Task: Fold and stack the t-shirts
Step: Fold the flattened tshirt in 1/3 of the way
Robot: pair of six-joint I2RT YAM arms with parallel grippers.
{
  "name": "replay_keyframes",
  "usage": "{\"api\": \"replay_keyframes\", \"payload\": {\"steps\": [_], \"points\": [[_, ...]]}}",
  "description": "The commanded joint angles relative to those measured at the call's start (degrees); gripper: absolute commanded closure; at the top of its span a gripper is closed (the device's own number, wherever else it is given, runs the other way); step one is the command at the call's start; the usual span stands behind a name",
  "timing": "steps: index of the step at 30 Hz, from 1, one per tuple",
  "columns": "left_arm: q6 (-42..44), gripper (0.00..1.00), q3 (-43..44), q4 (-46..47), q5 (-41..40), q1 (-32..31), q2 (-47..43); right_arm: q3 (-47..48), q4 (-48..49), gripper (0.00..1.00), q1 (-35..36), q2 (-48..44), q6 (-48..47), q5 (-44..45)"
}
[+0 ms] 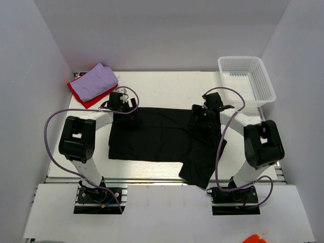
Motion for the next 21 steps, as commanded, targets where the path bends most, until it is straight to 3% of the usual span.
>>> {"api": "replay_keyframes", "payload": {"steps": [1, 10, 21], "points": [[0.24, 0.0, 2.09, 1.11, 2.03, 0.32, 4.51, 2.68, 1.35, 0.1, -1.77, 4.69, 0.93, -1.93], [-0.29, 0.0, 9.91, -1.87, 4.23, 3.13, 16.91, 12.68, 2.93, 0.1, -4.41, 16.39, 0.15, -4.12], [1.46, 0.0, 20.2, -3.63, 6.33, 5.33, 18.07, 30.63, 1.97, 0.1, -4.59, 24.75, -5.65, -1.75]]}}
